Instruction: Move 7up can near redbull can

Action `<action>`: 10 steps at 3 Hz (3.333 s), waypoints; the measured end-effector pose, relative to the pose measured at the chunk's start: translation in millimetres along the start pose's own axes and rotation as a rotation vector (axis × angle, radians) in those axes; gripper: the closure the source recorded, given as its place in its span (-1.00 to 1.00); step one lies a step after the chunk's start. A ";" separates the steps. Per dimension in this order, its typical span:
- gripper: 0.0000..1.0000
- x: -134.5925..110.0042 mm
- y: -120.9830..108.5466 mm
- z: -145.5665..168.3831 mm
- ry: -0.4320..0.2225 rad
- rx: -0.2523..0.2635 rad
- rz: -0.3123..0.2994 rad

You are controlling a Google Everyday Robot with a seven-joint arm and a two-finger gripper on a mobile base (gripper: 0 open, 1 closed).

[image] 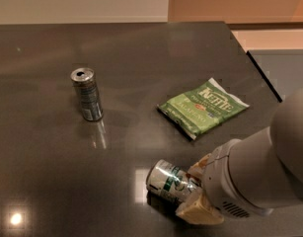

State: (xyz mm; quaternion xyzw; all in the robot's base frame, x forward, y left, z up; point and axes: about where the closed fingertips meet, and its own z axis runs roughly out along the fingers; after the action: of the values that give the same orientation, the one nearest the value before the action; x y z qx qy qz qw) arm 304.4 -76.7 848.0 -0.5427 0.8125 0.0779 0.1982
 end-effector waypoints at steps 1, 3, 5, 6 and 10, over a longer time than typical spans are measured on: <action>0.97 -23.3 -10.8 -4.2 0.006 0.021 0.018; 1.00 -128.2 -43.6 -40.2 -0.051 0.121 0.082; 1.00 -128.6 -43.8 -40.4 -0.051 0.122 0.084; 1.00 -142.0 -51.1 -33.9 -0.071 0.137 0.111; 1.00 -162.7 -80.9 40.9 -0.100 0.067 0.160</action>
Offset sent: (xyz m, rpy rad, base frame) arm 0.0702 0.0505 0.0579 0.0153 -0.0257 -0.1191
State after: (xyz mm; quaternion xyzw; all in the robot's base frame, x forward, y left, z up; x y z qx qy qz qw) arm 442.0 43.4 884.1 -0.4644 0.8446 0.0934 0.2495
